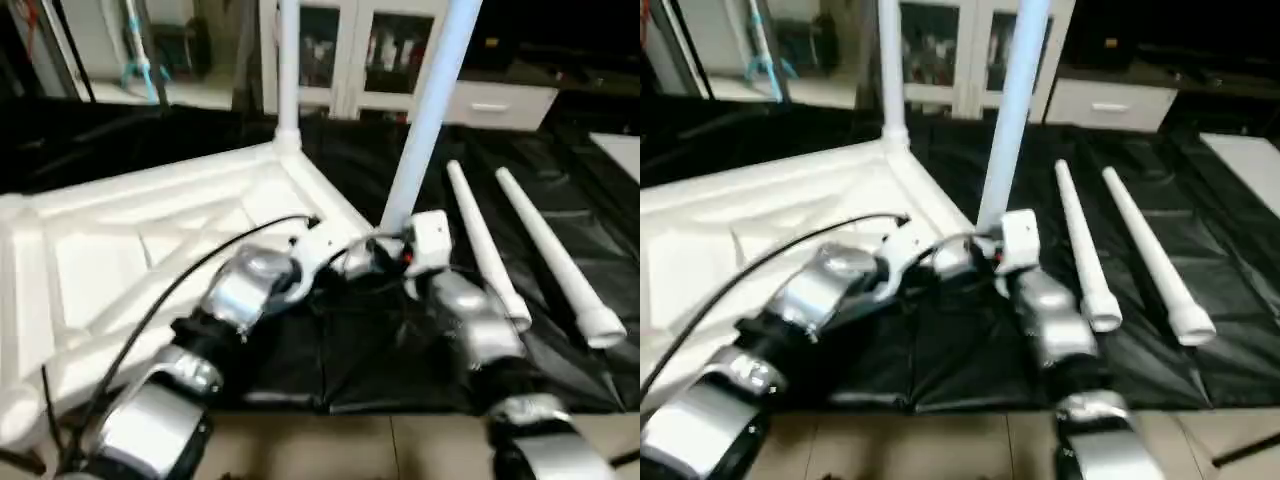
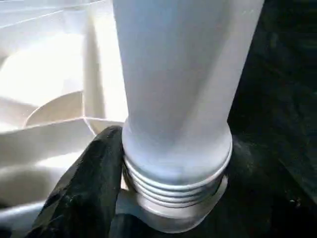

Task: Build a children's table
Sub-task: Rotate leg to tighten

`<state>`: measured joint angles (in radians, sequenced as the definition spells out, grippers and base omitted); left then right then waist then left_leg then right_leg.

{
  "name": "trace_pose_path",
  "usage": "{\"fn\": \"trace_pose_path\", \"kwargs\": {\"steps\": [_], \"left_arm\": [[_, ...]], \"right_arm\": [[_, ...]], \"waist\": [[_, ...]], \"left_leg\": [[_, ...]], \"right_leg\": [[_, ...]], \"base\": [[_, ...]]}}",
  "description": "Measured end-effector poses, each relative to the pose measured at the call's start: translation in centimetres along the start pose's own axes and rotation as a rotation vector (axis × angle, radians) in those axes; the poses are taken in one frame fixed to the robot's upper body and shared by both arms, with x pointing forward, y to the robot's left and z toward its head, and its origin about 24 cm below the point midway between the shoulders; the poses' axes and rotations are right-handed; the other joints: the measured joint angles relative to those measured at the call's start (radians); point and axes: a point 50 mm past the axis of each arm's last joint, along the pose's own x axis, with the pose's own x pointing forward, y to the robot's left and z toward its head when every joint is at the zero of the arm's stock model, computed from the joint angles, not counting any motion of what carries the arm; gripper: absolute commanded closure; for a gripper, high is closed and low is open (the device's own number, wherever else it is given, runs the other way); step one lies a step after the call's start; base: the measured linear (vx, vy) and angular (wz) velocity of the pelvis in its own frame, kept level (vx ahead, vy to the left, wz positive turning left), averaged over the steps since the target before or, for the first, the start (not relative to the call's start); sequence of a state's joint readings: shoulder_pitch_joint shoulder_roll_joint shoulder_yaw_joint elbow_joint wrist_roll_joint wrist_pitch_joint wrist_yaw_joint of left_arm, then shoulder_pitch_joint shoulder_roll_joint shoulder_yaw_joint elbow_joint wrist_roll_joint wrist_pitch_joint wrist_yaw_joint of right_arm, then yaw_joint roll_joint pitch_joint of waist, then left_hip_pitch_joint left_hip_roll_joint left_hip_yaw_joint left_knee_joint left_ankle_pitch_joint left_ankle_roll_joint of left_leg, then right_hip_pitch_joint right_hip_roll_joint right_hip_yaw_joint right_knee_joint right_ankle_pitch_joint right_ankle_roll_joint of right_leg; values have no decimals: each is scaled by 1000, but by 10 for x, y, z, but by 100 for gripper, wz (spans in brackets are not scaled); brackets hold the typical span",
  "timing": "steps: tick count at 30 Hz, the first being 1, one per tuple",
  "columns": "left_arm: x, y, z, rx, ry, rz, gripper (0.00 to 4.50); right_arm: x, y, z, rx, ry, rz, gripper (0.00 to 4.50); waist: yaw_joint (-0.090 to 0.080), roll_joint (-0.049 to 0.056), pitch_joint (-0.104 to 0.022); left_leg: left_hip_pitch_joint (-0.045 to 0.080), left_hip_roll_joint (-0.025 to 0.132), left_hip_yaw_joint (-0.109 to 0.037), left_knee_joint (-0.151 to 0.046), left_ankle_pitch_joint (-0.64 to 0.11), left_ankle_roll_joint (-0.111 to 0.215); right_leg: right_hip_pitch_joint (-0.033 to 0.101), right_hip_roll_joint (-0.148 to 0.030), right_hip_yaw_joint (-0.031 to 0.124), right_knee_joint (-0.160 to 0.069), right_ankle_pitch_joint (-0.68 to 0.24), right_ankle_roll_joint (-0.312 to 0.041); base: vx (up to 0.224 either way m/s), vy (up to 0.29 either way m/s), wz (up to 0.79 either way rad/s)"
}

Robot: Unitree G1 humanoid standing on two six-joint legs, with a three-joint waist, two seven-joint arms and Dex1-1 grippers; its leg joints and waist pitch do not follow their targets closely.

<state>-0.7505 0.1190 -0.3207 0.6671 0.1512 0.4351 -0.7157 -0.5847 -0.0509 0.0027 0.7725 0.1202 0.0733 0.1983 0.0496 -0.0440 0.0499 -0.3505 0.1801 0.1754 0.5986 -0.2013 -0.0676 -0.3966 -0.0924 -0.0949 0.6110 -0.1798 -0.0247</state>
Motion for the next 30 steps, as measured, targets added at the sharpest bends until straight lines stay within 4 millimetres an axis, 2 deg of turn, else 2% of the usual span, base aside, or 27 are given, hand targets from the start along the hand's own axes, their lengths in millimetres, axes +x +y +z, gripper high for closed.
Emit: {"fn": "trace_pose_path", "kwargs": {"steps": [7,9,11,13,16,20,21,24,30], "left_arm": [[0,0,1,0,-3,2,450],[0,0,2,6,-6,0,450],[-2,1,2,15,-7,-3,450],[-5,1,1,44,-17,-16,450],[-13,1,-3,82,-23,-36,450],[-29,-2,-14,135,-25,-110,450],[-32,-3,-16,152,-27,-142,450],[-38,-5,-20,167,-24,-186,450],[-58,-11,-33,227,11,-360,450]], "right_arm": [[0,-2,2,13,-17,12,178],[-1,-5,1,31,-30,21,108],[-4,-5,1,46,-46,47,108],[-8,-7,1,49,-64,74,72],[-15,-9,3,47,-84,119,54],[-26,-21,23,-7,-152,173,19],[-30,-27,29,-49,-155,206,12],[-35,-27,28,-88,-135,299,5],[-61,-36,28,-258,9,679,5]], "waist": [[4,1,0],[5,1,0],[7,1,1],[7,3,2],[4,6,4],[5,9,5],[7,9,5],[6,8,5],[11,2,5]], "left_leg": [[0,0,0,-2,0,0],[-1,0,0,-2,0,0],[-2,0,0,-2,0,0],[-4,0,0,-3,0,0],[-6,0,0,-5,0,0],[-7,1,1,-6,0,1],[-7,1,1,-7,0,0],[-7,1,2,-6,0,0],[-7,1,2,-6,0,1]], "right_leg": [[0,0,0,-1,0,-1],[-2,0,0,-1,0,0],[-3,0,0,-1,0,0],[-5,0,0,-1,0,0],[-8,1,0,-1,0,1],[-9,1,0,-1,-2,2],[-9,1,0,-2,-2,2],[-9,1,0,-2,-2,1],[-8,1,0,-2,-2,2]], "base": [[0,0,0],[0,0,0],[0,0,0],[0,0,0],[0,0,0],[0,0,0],[0,0,0],[0,0,0],[0,0,0]]}}
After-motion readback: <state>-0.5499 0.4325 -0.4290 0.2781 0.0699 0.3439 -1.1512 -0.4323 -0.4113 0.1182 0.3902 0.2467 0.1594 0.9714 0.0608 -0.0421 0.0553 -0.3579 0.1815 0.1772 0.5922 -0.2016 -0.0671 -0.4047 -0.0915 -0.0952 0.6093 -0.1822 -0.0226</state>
